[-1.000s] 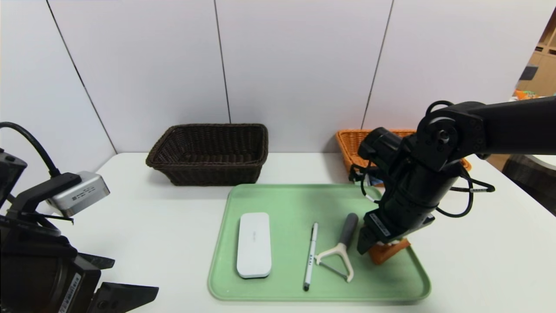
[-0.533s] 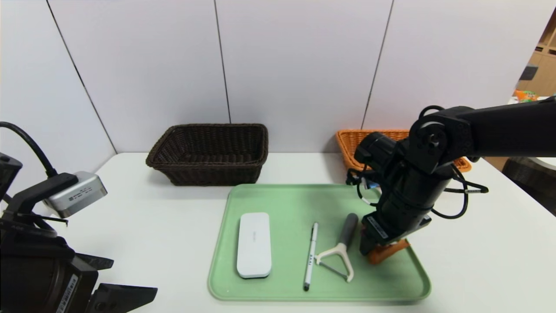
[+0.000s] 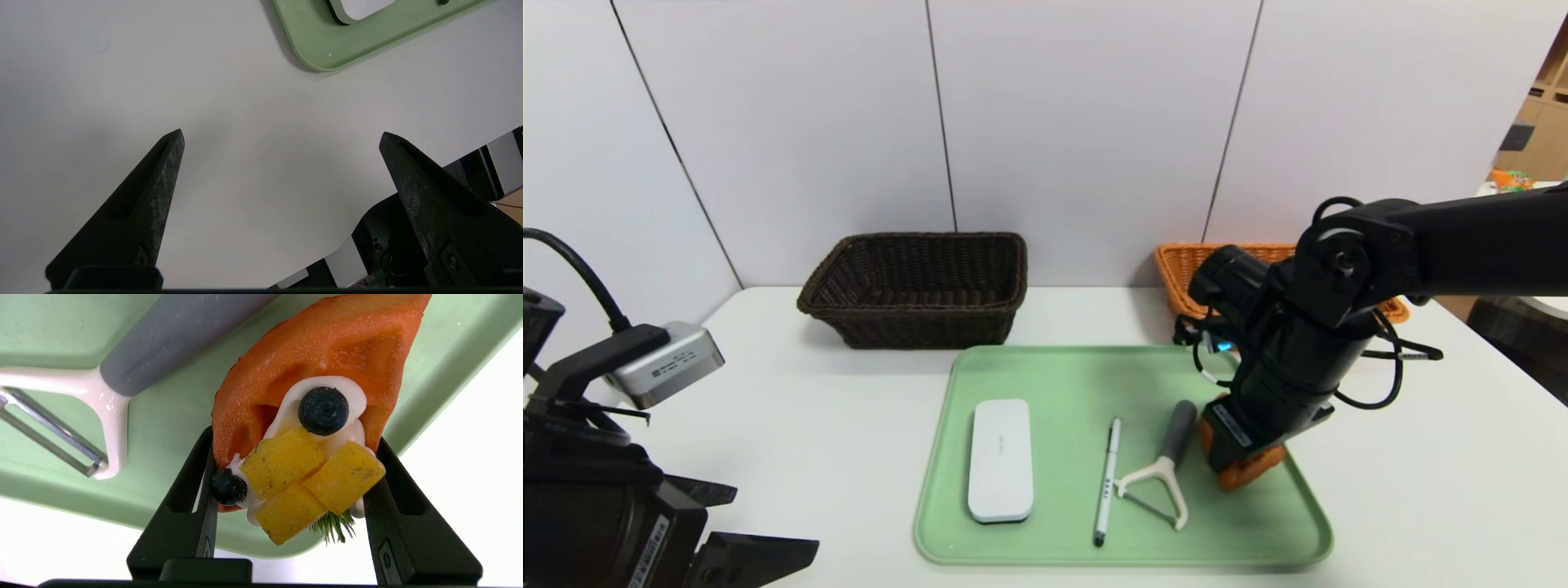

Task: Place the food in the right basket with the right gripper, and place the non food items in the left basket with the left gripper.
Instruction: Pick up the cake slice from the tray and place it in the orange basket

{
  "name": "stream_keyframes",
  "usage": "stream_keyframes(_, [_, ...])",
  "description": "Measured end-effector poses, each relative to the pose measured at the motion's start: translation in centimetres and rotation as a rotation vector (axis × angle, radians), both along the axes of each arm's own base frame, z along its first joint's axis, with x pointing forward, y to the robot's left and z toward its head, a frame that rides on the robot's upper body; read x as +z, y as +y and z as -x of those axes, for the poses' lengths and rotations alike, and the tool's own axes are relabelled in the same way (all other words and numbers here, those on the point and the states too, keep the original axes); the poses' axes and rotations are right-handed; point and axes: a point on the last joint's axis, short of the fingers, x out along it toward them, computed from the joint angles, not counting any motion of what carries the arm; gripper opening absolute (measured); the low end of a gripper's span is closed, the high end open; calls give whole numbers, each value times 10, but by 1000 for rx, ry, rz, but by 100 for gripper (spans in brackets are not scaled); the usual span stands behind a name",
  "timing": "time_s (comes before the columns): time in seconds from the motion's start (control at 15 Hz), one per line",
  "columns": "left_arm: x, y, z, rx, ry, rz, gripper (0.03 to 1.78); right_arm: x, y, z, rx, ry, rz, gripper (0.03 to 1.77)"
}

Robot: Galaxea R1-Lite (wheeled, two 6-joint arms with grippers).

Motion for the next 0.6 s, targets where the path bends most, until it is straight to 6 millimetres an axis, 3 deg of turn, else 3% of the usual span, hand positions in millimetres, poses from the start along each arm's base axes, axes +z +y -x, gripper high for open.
stream_keyframes(0.6, [0,0,0,-1,1,-1,169,33,-3,33,39,-90,-10,90])
